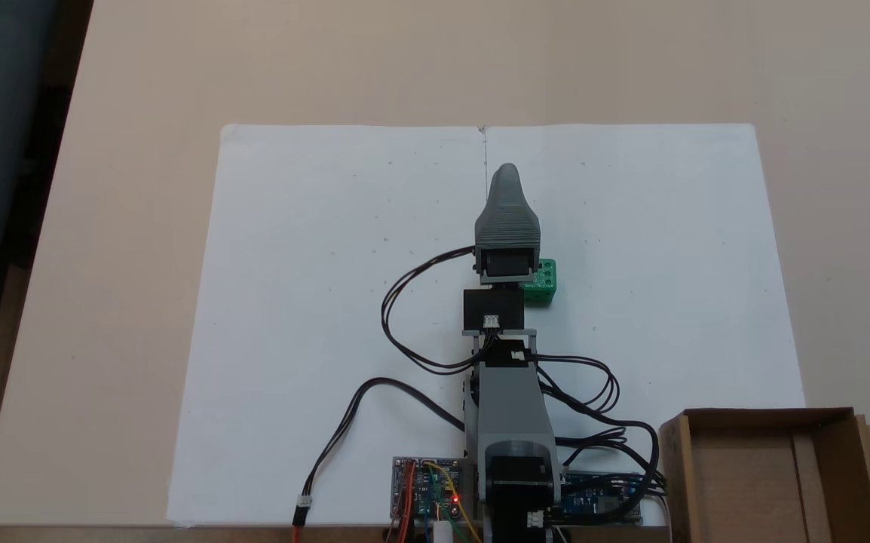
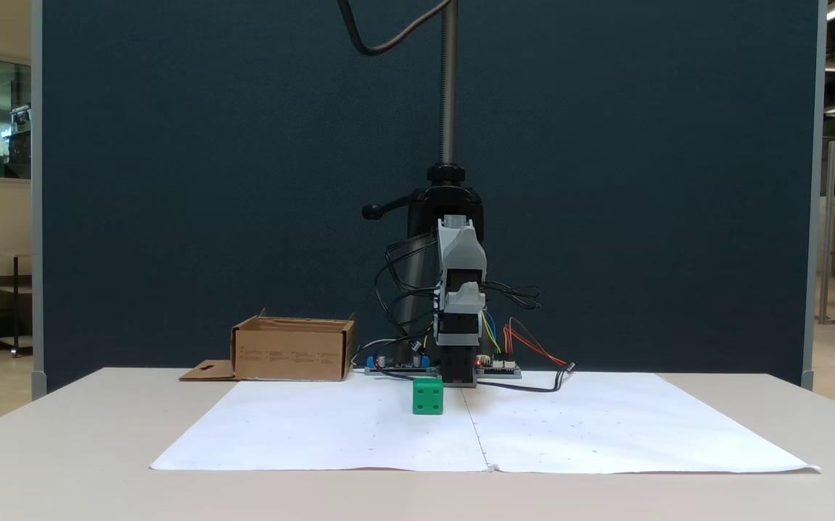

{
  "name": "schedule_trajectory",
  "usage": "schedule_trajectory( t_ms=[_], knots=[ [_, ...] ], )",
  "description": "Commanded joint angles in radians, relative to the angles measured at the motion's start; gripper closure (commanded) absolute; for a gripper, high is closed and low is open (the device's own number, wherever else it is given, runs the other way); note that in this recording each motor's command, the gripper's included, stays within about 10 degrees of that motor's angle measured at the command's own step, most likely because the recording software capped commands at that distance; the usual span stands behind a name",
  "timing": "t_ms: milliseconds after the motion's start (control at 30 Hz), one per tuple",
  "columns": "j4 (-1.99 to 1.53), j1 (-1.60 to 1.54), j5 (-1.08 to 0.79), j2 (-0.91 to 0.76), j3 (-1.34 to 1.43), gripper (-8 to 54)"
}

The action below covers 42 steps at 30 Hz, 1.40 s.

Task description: Grasp a green dice and put it in the bin.

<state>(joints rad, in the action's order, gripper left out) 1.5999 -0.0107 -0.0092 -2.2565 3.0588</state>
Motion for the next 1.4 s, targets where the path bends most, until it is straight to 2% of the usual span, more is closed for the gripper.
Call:
schedule_trajectory(
  t_ms=[0, 1367],
  knots=[
    [0.026, 0.035, -0.011, -0.110, 0.072, 0.4],
    [-0.014, 0.000, -0.017, -0.109, 0.072, 1.8]
  ],
)
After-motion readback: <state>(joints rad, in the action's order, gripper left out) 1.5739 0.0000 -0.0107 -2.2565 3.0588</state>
